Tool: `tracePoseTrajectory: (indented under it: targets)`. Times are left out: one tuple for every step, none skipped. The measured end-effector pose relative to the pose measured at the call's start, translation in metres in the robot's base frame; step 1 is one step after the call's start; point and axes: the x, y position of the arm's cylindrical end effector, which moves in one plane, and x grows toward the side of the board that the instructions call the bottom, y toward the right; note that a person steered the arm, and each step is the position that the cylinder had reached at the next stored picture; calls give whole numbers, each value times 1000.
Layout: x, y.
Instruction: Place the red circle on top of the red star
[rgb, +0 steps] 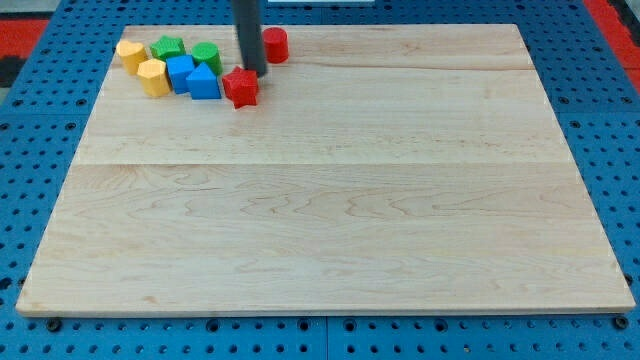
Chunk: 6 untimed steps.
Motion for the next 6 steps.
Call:
tracePoseTrajectory:
  targets:
    - [1, 32]
    - [-27, 77]
    - [-71, 82]
    - [-81, 25]
    - [-74, -37]
    - [-67, -26]
